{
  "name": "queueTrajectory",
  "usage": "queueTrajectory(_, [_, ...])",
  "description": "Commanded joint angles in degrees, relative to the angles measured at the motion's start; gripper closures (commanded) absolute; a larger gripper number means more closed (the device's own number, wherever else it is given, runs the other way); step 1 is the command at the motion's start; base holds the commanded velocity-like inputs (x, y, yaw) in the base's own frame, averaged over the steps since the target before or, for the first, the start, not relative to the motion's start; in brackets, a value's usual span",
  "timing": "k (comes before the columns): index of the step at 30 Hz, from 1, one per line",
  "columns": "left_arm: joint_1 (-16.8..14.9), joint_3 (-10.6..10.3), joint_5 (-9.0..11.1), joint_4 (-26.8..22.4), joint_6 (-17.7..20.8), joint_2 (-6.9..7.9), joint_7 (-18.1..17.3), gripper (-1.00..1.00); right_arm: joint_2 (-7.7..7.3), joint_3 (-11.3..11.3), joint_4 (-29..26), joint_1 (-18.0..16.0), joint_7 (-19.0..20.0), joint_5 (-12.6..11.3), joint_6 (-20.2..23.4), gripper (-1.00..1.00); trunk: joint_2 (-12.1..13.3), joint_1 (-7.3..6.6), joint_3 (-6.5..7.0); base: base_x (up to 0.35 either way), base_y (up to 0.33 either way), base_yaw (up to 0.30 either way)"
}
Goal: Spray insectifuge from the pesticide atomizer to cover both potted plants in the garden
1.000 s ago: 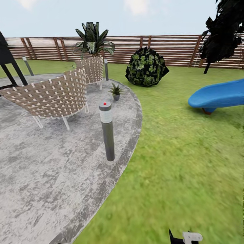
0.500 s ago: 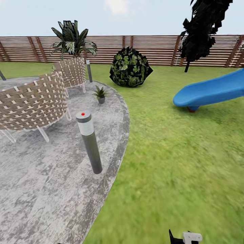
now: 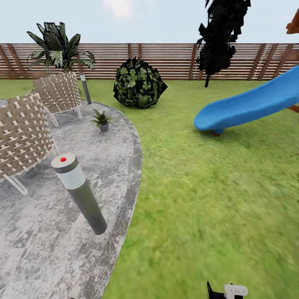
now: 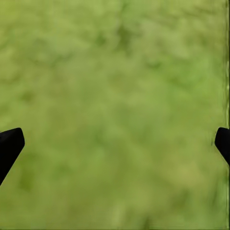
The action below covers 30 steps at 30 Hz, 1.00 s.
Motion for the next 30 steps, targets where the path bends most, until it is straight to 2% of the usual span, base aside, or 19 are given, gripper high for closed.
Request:
queueTrajectory(1, [0.0,0.5,-0.2,0.0,-0.1,0.02,-0.4,1.00,0.00,-0.5,0.1,0.0,0.0,0.6,-0.2,-1.00,0.0,0.02,-0.04,0.303,-0.176,-0.262])
queueTrajectory(5, [0.0,0.5,-0.2,0.0,-0.1,0.02,-0.4,1.00,0.08,-0.5,0.1,0.0,0.0,0.6,-0.2,-1.00,0.0,0.02,-0.04,0.292,-0.203,-0.125])
queueTrajectory(22, [0.0,0.5,-0.2,0.0,-0.2,0.17,-0.4,1.00,0.05,-0.5,0.2,0.0,0.0,0.6,-0.1,-1.00,0.0,0.02,-0.04,0.291,-0.205,-0.002])
queueTrajectory(30, [0.0,0.5,-0.2,0.0,-0.2,0.19,-0.4,1.00,0.08,-0.4,0.3,0.0,0.0,0.6,-0.1,-1.00,0.0,0.02,-0.04,0.333,-0.038,0.000])
